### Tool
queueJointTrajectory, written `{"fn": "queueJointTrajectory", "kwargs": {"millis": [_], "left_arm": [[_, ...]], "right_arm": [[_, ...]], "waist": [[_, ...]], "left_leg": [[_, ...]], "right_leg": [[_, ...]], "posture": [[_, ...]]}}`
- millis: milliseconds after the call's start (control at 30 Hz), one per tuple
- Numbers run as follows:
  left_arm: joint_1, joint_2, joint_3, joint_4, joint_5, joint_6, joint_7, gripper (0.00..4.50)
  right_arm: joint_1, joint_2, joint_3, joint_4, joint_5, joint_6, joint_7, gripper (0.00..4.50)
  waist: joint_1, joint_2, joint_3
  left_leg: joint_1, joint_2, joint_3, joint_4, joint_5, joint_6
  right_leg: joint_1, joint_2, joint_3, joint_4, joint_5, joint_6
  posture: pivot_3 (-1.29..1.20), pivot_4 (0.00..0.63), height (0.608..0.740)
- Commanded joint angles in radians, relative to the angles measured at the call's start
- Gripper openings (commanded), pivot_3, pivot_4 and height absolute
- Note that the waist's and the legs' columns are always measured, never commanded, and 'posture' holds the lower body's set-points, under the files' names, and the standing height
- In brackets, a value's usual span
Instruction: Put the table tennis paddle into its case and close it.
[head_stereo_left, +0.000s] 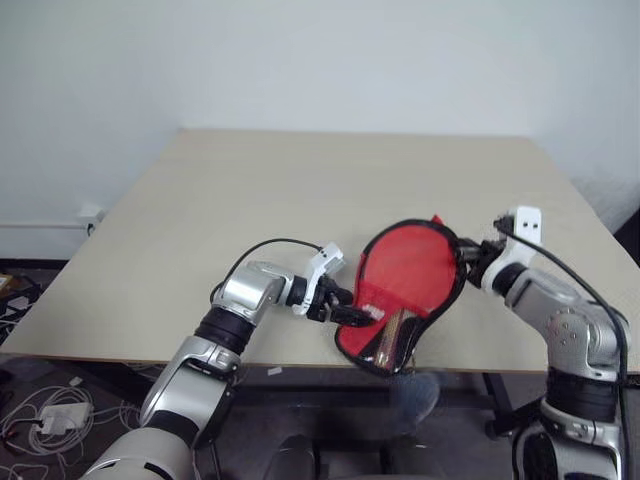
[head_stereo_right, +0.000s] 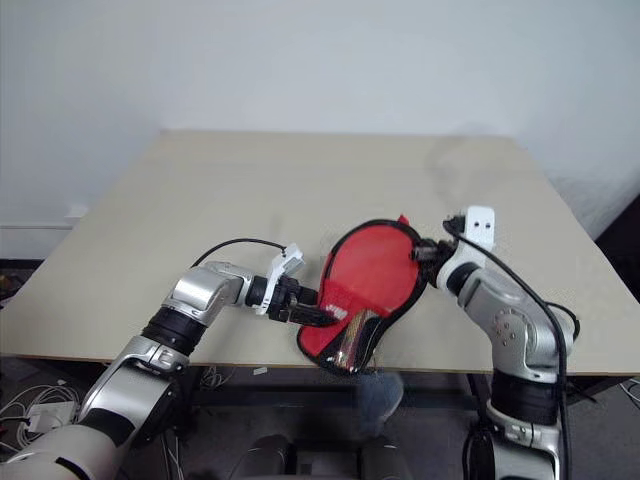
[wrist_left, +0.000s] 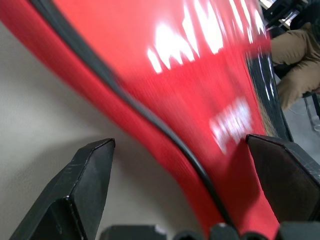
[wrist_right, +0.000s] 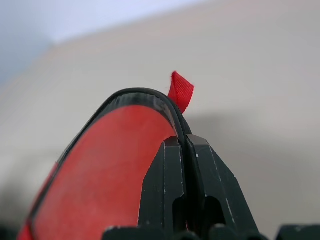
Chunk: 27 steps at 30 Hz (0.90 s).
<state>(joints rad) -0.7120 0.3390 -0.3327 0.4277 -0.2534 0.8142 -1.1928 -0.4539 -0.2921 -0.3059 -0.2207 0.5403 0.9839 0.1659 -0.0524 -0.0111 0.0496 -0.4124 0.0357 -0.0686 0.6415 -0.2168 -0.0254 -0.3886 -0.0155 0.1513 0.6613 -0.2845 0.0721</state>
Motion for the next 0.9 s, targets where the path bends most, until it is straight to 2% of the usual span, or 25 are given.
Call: {"fn": "queueJointTrajectory", "kwargs": {"millis": [33, 267, 500, 700, 800, 900], "left_arm": [[0.009, -0.005, 0.010, -0.045, -0.014, 0.000, 0.008, 4.50], [0.064, 0.003, 0.024, -0.133, -0.035, 0.052, 0.034, 4.50], [0.084, 0.006, 0.060, -0.186, -0.073, 0.082, 0.057, 4.50], [0.091, 0.019, 0.072, -0.193, -0.088, 0.076, 0.071, 4.50], [0.089, 0.026, 0.077, -0.186, -0.091, 0.057, 0.079, 4.50], [0.067, 0.028, 0.093, -0.152, -0.094, 0.049, 0.084, 4.50]], "right_arm": [[-0.083, -0.006, -0.040, 0.062, -0.035, -0.093, -0.041, 0.02], [-0.248, 0.023, -0.027, 0.322, -0.094, -0.225, -0.094, 0.02], [-0.325, 0.062, 0.003, 0.571, -0.164, -0.357, -0.104, 0.02], [-0.318, 0.060, 0.068, 0.675, -0.221, -0.384, -0.051, 0.02], [-0.295, 0.076, 0.026, 0.673, -0.176, -0.376, -0.030, 0.02], [-0.270, 0.080, 0.016, 0.647, -0.179, -0.384, -0.034, 0.74]], "waist": [[0.000, 0.000, 0.000], [-0.005, 0.003, 0.000], [-0.022, 0.004, -0.001], [-0.045, 0.006, -0.001], [-0.054, 0.007, -0.001], [-0.056, 0.007, -0.001]], "left_leg": [[0.000, 0.000, 0.000, 0.000, 0.000, 0.000], [0.000, 0.000, 0.000, -0.001, 0.000, 0.000], [0.000, 0.000, 0.000, -0.001, 0.000, 0.000], [0.001, 0.000, -0.001, -0.002, 0.001, 0.000], [0.001, 0.000, -0.001, -0.002, 0.001, 0.000], [0.001, 0.000, -0.001, -0.003, 0.001, 0.001]], "right_leg": [[0.000, 0.000, 0.000, 0.000, 0.000, 0.000], [0.000, 0.000, 0.000, 0.000, 0.001, -0.001], [0.000, 0.000, 0.000, 0.000, 0.003, -0.004], [0.000, 0.000, 0.000, 0.001, 0.003, -0.004], [0.000, 0.000, 0.000, 0.001, 0.003, -0.004], [0.000, 0.000, 0.000, 0.001, 0.003, -0.004]], "posture": [[0.00, 0.000, 0.740], [0.00, 0.000, 0.740], [0.00, 0.000, 0.740], [0.00, 0.000, 0.740], [0.00, 0.000, 0.740], [0.00, 0.000, 0.740]]}}
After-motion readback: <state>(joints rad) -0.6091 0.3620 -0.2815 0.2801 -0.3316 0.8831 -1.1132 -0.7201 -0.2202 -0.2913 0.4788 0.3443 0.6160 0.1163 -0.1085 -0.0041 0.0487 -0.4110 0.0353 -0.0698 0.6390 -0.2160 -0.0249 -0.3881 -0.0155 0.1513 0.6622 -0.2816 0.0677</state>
